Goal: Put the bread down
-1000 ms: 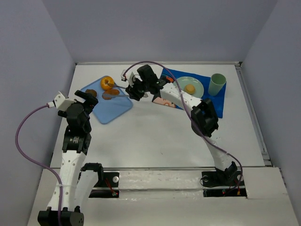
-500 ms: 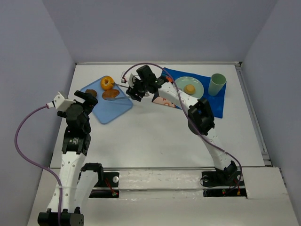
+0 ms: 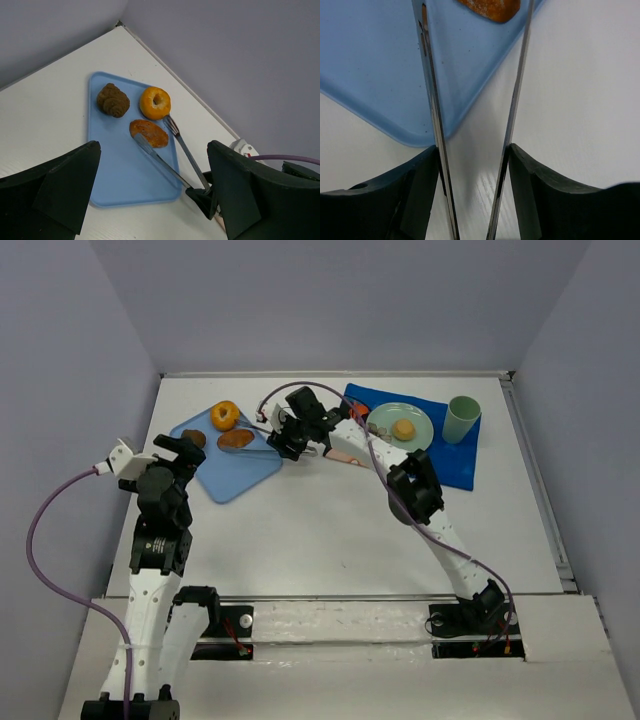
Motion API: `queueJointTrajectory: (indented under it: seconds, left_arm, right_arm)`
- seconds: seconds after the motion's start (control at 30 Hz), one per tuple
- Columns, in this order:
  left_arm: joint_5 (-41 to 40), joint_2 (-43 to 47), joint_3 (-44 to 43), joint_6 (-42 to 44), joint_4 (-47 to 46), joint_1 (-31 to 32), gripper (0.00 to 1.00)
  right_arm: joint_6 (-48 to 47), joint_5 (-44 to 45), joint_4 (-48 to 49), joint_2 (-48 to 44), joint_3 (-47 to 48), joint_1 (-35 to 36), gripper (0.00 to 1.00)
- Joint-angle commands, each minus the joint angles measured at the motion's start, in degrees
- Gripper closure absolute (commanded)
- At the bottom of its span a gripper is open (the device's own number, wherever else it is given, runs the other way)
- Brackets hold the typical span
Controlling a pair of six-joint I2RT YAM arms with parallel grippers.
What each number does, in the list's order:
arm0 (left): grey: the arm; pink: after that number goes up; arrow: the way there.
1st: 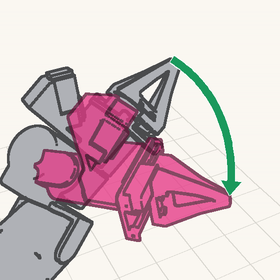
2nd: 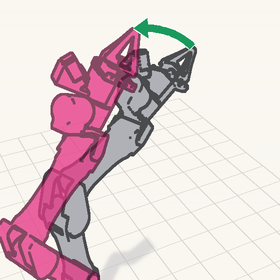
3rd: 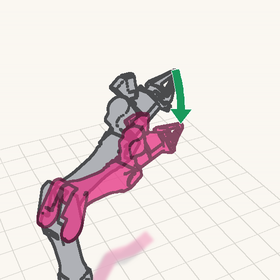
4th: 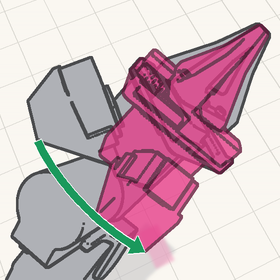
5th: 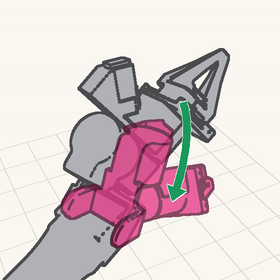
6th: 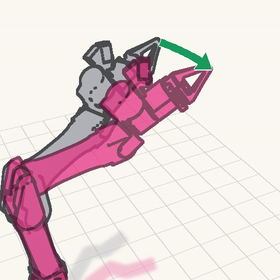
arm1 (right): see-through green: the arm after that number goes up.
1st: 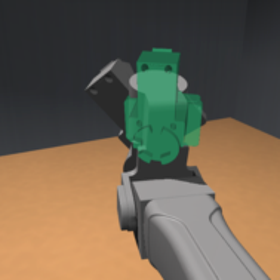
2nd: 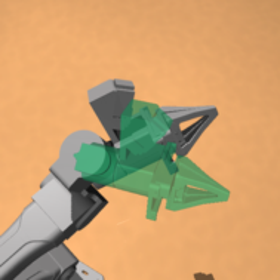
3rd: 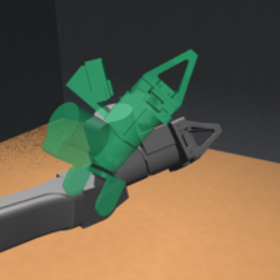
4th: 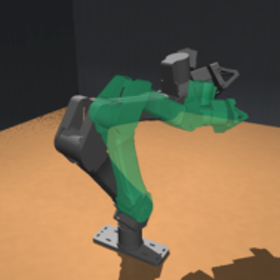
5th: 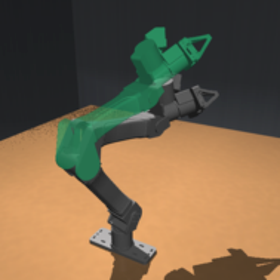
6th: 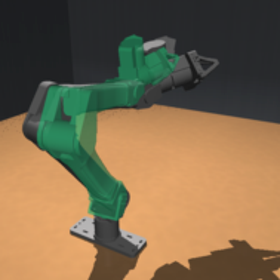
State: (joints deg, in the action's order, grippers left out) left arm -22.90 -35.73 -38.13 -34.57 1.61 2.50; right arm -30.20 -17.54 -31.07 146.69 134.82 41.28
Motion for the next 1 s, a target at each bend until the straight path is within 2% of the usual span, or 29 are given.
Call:
queueJointTrajectory:
  seconds: [0.0, 0.07, 0.17, 0.27, 0.3, 0.4, 0.47, 0.6, 0.67, 0.7, 0.77, 0.8, 0.9, 0.97]
  left_arm:
    - [-1.80, 1.36, 0.60, 0.11, -1.78, -0.22, 0.01]
    - [-2.15, 1.36, 0.60, -0.06, -1.69, -0.22, 0.01]
    - [-2.15, 1.45, 0.69, -0.15, -1.70, -0.22, 0.01]
    - [-2.07, 1.45, 0.60, -0.15, -1.69, -0.22, 0.01]
    - [-1.98, 1.53, 0.60, -0.15, -1.69, -0.22, 0.01]
    - [-1.98, 1.71, 0.60, -0.15, -1.69, -0.22, 0.01]
    - [-1.98, 2.06, 0.69, -0.15, -1.69, -0.22, 0.01]
    - [-2.15, 2.50, 0.86, -0.06, -1.69, -0.22, 0.01]
    - [-2.33, 2.59, 0.86, -0.06, -1.78, -0.22, 0.01]
    - [-2.24, 2.68, 0.95, -0.06, -1.70, -0.22, 0.01]
    - [-2.42, 2.68, 0.95, -0.06, -1.69, -0.22, 0.01]
    - [-2.33, 2.59, 0.95, -0.06, -1.78, -0.22, 0.01]
    - [-2.16, 2.06, 0.69, 0.03, -1.70, -0.22, 0.01]
    - [-1.46, 1.45, 0.51, 0.11, -1.78, -0.22, 0.01]
  right_arm:
    - [1.37, -2.40, -1.62, -0.62, 3.34, 0.21, 0.40]
    - [1.37, -4.42, -3.72, -1.67, 2.64, 0.21, 0.49]
    - [1.02, -6.35, -5.31, -3.16, 1.15, 0.21, 0.58]
    - [1.19, -7.94, -5.49, -5.27, 0.09, 0.21, 0.75]
    - [1.45, -8.30, -5.49, -5.80, -0.26, 0.21, 0.84]
    - [3.73, -9.00, -5.06, -7.73, 0.09, 0.21, 0.92]
    - [6.63, -9.26, -2.87, -10.45, -0.79, 0.21, 0.93]
    - [15.30, -7.70, 6.24, -19.14, -10.08, 0.21, 0.93]
    - [19.45, -3.75, 13.01, -25.62, -18.49, 0.21, 0.93]
    - [24.08, 2.54, 14.88, -27.84, -21.50, 0.21, 0.93]
    - [27.28, 9.94, 19.18, -33.98, -30.38, -0.31, 0.93]
    - [30.17, 18.68, 19.73, -35.93, -32.93, -0.84, 0.93]
    - [36.93, 34.17, 19.64, -43.12, -42.93, -2.33, 0.93]
    - [40.11, 40.01, 19.12, -48.48, -50.31, -4.71, 0.93]
